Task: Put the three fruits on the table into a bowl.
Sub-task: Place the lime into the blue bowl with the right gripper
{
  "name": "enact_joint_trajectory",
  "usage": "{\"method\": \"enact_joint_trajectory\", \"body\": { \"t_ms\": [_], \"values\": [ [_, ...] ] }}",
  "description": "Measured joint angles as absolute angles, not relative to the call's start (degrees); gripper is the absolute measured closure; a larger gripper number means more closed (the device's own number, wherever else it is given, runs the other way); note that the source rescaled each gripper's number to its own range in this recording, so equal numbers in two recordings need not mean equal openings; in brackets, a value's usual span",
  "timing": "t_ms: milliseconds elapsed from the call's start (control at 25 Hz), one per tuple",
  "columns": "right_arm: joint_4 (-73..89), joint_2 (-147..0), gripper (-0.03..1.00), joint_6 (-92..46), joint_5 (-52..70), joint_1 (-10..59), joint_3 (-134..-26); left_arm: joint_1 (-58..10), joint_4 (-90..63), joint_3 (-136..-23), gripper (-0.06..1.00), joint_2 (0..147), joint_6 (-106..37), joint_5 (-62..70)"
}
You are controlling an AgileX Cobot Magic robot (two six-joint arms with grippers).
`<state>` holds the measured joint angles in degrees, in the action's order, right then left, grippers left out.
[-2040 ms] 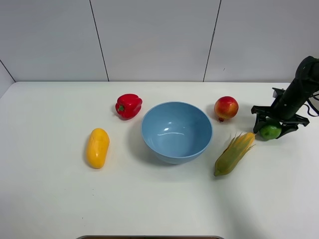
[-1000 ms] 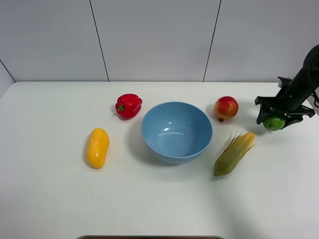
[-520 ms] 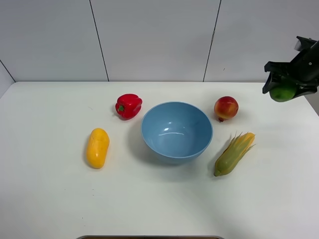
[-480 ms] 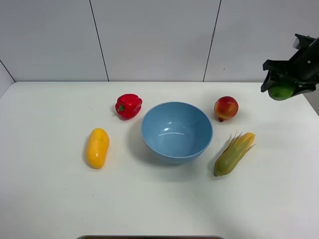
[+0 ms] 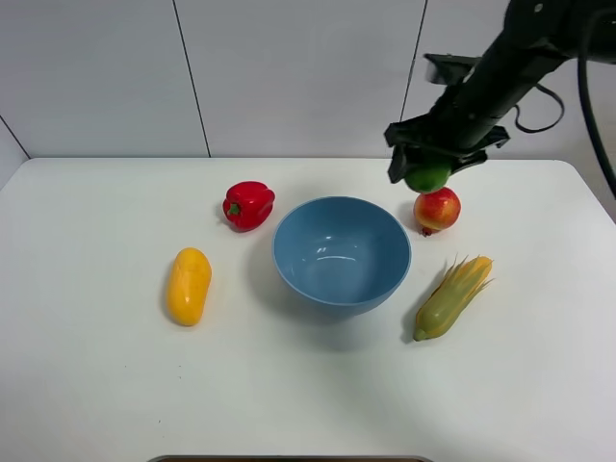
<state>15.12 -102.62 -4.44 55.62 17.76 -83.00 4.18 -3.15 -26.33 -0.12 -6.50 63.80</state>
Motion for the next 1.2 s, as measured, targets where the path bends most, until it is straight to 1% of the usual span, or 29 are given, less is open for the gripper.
{"method": "enact_joint_trajectory", "body": {
  "t_ms": [240,400,720,1160,1200],
  "values": [
    [8.76,-104.34,0.97,-4.34,53.11,27.94,-83.03,4.18,-3.15,-26.33,-0.06,-0.12,-6.5,63.8],
    [5.05,-107.62,0.97,-2.87,51.65,31.49,-83.03,4.18,-3.15,-26.33,-0.06,-0.12,-6.45,63.8],
    [4.38,-112.01,0.97,-2.39,50.42,34.19,-83.03,4.18,-3.18,-26.33,-0.06,-0.12,-6.45,63.8],
    [4.2,-112.85,0.97,-2.39,50.83,34.25,-83.03,4.18,-3.18,-26.33,-0.06,-0.12,-6.49,63.8],
    [4.2,-112.85,0.95,-2.39,50.88,34.25,-83.03,4.18,-3.18,-26.33,-0.06,-0.12,-6.49,63.8]
  ]
}}
